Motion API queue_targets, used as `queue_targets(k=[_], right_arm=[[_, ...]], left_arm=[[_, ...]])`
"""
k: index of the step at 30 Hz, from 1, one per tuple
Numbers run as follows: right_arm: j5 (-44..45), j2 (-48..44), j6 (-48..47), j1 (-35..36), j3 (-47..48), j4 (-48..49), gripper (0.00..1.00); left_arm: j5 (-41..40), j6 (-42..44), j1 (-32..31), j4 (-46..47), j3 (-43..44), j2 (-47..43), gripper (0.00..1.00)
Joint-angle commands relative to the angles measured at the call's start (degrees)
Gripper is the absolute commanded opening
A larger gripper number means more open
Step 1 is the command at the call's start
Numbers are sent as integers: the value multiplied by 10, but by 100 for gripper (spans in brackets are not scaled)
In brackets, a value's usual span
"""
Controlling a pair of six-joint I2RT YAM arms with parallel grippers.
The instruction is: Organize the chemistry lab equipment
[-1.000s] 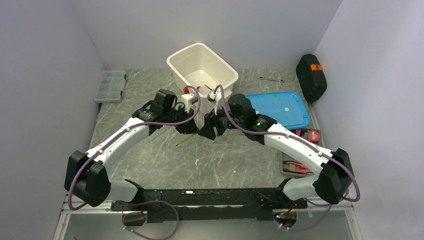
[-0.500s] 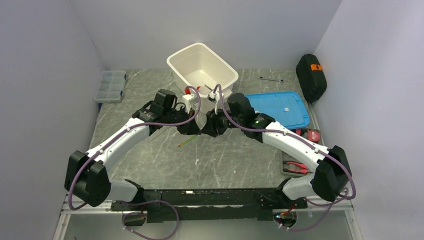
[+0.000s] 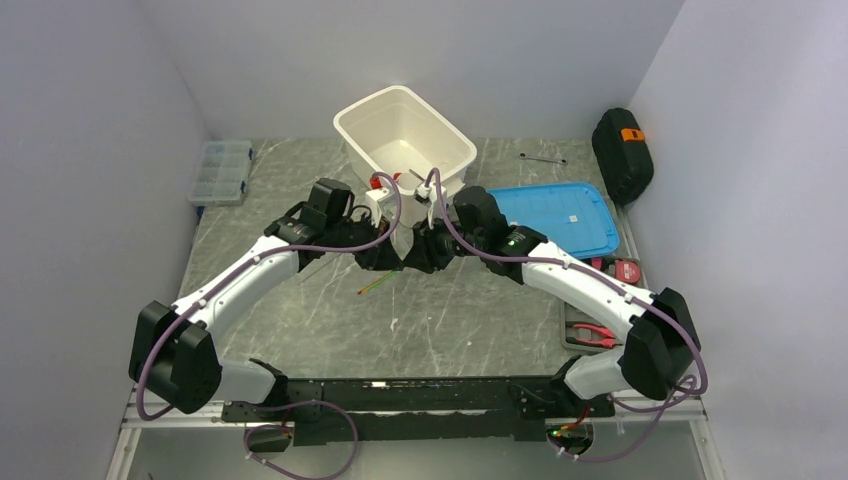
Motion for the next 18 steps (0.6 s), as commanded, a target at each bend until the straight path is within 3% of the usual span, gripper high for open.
queue_targets(k=[1,6,14,18], right_arm=[[-10,1,6,-2,0,32,34],[-6,-5,9,-2,-3,40,29],[1,3,8,-2,5,27,3],[27,-9,8,-2,-1,25,0]], left_arm=[[10,0,0,21,-2,-16,0],[17,0,0,23,-2,-16,0],[16,6,0,20,-1,-24,0],[8,9,1,14,2,-29,0]])
